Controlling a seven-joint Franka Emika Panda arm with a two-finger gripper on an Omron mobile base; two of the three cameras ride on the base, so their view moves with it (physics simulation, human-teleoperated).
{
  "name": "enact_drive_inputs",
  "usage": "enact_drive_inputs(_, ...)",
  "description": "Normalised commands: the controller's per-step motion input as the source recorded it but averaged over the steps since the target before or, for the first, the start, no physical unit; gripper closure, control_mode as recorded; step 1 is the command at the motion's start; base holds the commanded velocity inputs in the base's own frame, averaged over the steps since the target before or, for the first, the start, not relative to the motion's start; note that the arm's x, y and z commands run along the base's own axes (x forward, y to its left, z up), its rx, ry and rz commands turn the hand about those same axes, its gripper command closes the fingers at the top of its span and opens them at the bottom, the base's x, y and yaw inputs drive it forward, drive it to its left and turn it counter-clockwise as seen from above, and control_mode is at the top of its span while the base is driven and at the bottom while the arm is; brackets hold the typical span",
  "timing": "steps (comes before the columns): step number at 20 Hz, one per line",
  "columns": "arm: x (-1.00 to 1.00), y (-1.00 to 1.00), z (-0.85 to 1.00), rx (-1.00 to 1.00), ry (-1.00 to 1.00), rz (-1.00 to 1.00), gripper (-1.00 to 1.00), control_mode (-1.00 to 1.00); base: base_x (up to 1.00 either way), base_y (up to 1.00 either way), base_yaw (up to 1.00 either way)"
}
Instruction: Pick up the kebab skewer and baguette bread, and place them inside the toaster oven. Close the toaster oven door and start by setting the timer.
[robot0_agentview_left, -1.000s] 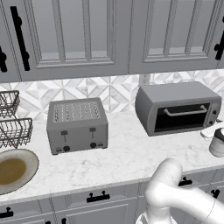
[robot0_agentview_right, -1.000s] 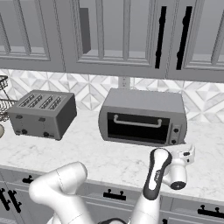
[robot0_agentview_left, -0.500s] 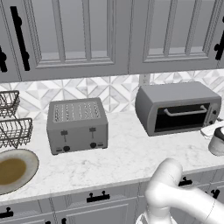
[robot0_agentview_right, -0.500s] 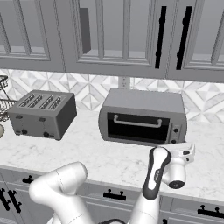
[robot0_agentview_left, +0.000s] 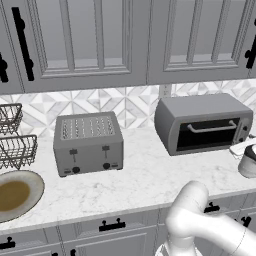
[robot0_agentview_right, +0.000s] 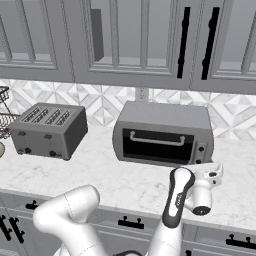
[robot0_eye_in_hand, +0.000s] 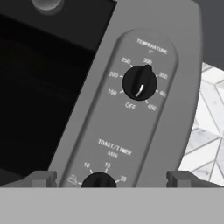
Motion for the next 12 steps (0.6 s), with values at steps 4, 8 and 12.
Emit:
enact_drive_inputs(4,-0.19,0.0,-0.01,0.0,-0.01,-0.01,-1.0,-1.0,0.0,0.0,0.0)
enact_drive_inputs(8,-0.34,0.0,-0.1,0.0,-0.01,-0.01,-1.0,-1.0,0.0,0.0,0.0)
enact_drive_inputs(12,-0.06,0.01,-0.03,0.0,-0.01,0.0,-1.0,-1.0,0.0,0.0,0.0)
